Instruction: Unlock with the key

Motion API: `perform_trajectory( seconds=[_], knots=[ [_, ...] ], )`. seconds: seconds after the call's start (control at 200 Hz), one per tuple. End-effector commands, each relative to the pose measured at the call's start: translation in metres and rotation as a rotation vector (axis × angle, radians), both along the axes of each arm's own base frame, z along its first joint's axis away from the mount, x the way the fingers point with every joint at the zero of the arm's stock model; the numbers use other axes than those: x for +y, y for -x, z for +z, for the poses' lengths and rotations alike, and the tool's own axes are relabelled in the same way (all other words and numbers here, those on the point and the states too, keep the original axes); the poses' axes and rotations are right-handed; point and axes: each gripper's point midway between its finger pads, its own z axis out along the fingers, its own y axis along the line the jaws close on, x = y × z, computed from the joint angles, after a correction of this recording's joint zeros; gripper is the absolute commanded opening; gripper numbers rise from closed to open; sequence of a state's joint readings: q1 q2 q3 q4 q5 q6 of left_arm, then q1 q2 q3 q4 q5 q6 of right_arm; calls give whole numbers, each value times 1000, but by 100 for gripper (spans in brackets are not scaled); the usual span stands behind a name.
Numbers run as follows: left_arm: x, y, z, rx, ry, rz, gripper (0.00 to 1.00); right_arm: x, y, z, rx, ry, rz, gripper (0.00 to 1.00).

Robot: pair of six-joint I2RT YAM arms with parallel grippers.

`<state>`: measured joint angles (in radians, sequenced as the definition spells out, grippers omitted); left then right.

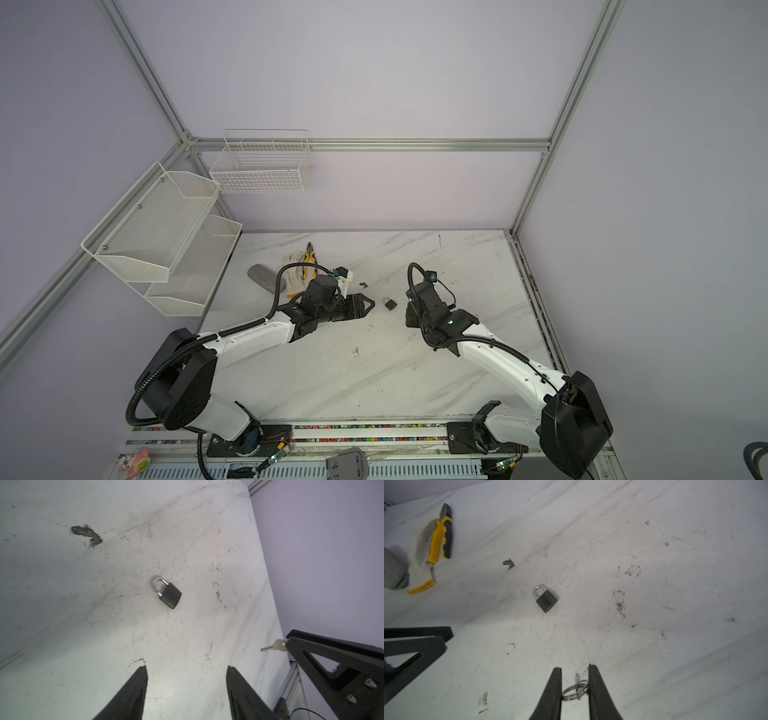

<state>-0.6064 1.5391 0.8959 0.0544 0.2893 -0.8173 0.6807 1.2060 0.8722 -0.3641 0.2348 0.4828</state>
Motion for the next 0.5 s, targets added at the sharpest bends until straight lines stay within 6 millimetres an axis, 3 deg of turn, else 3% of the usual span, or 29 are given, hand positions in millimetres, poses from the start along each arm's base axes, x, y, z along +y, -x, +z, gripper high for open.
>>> perform_trajectory(
  seconds=[0.0,0.125,0.33,0.495],
  knots=[
    [-29,18,30,78,291,-76,63,22,4,24,-50,-51,129,20],
    [-44,30,51,-25,399,-110,62,39,0,51,-71,-157,151,20],
    [-26,44,84,-336,467,-95,57,66,-4,103,-93,-319,200,20],
    [-39,60,111,-415,555,-175,59,81,-2,130,-95,-417,242,20]
  ],
)
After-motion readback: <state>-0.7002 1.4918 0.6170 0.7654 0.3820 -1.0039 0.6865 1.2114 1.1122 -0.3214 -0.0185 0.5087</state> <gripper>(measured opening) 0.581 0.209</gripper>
